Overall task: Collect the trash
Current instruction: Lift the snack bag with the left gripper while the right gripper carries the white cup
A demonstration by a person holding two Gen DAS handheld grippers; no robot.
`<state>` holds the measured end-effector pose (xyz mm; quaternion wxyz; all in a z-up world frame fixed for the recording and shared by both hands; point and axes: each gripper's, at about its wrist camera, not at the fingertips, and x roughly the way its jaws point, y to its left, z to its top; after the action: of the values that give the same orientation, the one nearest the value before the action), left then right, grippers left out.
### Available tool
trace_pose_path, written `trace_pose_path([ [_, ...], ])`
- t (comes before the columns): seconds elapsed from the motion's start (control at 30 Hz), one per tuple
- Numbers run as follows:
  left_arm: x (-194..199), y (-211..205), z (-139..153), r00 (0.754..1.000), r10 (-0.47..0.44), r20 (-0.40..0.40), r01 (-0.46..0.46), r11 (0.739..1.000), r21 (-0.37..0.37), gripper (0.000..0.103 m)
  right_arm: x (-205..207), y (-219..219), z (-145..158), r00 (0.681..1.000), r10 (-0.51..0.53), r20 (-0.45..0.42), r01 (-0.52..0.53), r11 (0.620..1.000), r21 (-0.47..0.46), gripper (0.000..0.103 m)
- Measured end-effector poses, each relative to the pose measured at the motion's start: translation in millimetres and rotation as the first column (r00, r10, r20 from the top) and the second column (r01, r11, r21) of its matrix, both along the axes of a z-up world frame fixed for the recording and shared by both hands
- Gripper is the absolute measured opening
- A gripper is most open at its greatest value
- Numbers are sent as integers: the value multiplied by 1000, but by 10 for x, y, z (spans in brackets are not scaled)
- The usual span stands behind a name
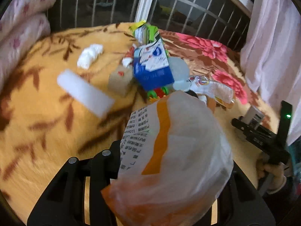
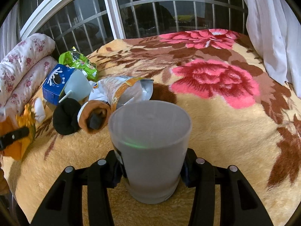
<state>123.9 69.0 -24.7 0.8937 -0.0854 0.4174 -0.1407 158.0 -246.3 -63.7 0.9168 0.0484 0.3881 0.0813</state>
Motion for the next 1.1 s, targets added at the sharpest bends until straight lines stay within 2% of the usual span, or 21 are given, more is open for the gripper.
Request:
trace_pose_path([
  [0.07,-76,6,-16,1000,-9,-2,9,1000,-2,40,-5,4,-6,1000,1,-4,-1,1000,2,48],
  [0.13,-105,-20,-24,1000,15,0,-15,999,52,43,-12,5,-5,1000,1,-3,-1,1000,0,48],
  [0.17,-118,-31,-26,1000,29,6,-29,996,86,48,-12,2,-5,1000,0,-2,0,1000,-2,48],
  [0.23,-120,-61,-50,999,32,-1,-32,993,117,52,-7,-2,-4,1000,0,-3,0,1000,-1,48],
  [0.33,-161,-66,-45,999,35,5,-35,993,115,50,-3,1,-3,1000,1,-4,-1,1000,-1,48],
  [0.4,-213,-43,-19,999,41,25,-44,993,110,41,-3,1,-4,1000,1,-4,-1,1000,0,48],
  [0.5,-324,-86,71,997,43,68,-51,990,130,41,-2,2,-5,1000,0,-3,0,1000,0,48],
  [0.63,-569,-263,271,991,13,132,-42,975,217,40,-2,1,-5,1000,0,-3,0,1000,-1,48],
  [0.7,-726,-387,388,983,-14,181,-39,957,288,41,2,1,-6,1000,0,-5,0,1000,-2,48],
  [0.8,-725,-486,431,973,-40,226,-42,936,348,41,6,11,-8,1000,-1,-12,1,1000,-15,48],
  [0.9,-405,-427,295,992,-3,124,-34,954,297,41,-6,35,-4,1000,-4,-9,3,999,-36,48],
  [1.0,-201,-324,123,998,44,35,-51,977,208,41,-17,36,4,1000,-7,-9,7,999,-42,48],
  [1.03,-204,-301,97,999,49,17,-51,985,164,41,-26,33,5,1000,-9,-11,9,999,-44,48],
  [1.1,-298,-283,111,999,44,30,-46,995,91,48,-43,34,10,1000,-10,-12,10,999,-48,48],
])
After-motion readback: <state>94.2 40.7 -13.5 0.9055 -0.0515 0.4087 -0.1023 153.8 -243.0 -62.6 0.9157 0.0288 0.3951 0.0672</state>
